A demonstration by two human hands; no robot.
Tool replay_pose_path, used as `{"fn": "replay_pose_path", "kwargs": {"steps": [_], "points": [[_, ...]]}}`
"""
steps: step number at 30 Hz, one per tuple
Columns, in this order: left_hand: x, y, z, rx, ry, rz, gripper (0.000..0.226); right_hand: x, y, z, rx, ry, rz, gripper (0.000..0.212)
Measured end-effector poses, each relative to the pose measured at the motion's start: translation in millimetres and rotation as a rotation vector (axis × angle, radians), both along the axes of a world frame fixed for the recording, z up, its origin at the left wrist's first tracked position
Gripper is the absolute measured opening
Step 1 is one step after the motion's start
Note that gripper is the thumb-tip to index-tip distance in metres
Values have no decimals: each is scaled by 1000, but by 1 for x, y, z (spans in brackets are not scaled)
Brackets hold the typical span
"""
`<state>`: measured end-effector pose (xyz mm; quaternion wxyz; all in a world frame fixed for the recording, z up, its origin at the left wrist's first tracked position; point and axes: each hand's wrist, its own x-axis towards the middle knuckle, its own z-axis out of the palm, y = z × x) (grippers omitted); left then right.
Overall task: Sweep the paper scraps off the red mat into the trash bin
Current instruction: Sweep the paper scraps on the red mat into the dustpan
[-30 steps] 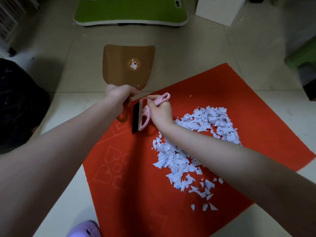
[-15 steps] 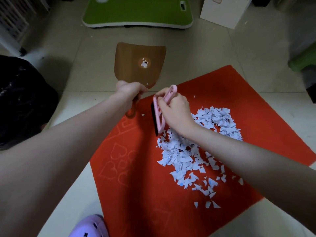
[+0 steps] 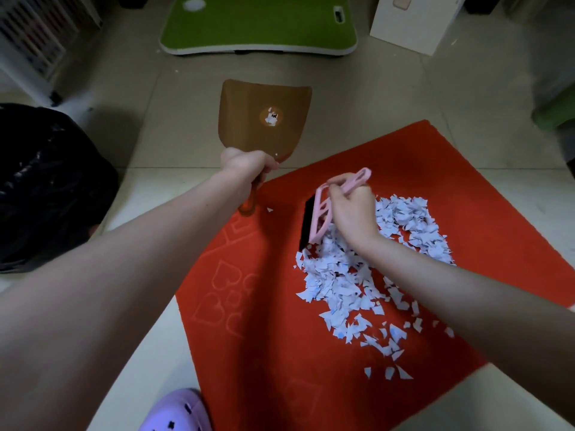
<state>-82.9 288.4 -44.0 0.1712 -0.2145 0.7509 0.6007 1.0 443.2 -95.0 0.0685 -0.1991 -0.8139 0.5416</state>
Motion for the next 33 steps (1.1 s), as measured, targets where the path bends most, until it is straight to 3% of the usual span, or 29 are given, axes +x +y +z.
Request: {"fn": "replay_pose_path", "kwargs": {"steps": [5,10,14,19,23,27,30,33], "points": [[0,9,-1,-9,-7,-17,28,-2,-20,9,-79,49,38,21],[-1,14,-2,-36,-36,-33,25,-15,-57,-25,-126,-146,93,20],[-8,7,-1,3,-21,-26,25,-13,-20,-21,99,-173,38,22],[-16,-2,-5,36,-29,-2,29,-22,12,35,505,-82,60,34],[-21,-2,-8,35,-30,5,27,-37,-4,55,762,143,367,32],[-28,-9,-10,33,-33,-2,23,-38,-5,40,948,-6,694,27],[-33,-16,-12,45,-33,9,23,-39,-9,23,1008,-101,828,9],[-33,-18,-17,41,-39,15,24,-48,-26,-4,1074,-176,922,14]]}}
